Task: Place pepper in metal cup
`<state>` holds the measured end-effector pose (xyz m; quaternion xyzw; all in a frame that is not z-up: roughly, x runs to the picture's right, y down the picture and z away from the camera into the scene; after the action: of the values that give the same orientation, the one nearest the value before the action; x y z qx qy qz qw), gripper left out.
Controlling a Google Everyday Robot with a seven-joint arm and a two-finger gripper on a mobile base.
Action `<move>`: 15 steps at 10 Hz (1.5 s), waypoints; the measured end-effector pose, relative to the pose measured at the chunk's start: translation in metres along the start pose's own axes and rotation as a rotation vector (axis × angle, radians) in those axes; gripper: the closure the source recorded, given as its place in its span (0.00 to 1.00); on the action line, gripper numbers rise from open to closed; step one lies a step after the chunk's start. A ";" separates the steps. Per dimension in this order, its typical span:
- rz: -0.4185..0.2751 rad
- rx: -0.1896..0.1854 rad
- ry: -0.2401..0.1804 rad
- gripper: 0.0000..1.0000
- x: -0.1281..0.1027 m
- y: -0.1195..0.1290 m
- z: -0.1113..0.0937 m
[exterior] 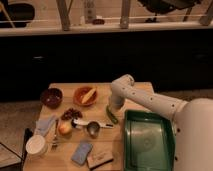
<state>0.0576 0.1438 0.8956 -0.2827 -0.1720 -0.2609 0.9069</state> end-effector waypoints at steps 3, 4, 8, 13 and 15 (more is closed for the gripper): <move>-0.002 -0.002 0.002 0.53 -0.001 0.000 -0.002; -0.003 -0.003 0.017 0.44 0.002 0.001 -0.006; -0.009 0.018 0.041 0.20 0.005 -0.005 -0.021; -0.034 0.014 0.052 0.20 0.006 -0.006 -0.023; -0.058 0.011 0.060 0.20 0.004 -0.008 -0.023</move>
<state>0.0604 0.1233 0.8831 -0.2647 -0.1541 -0.2945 0.9052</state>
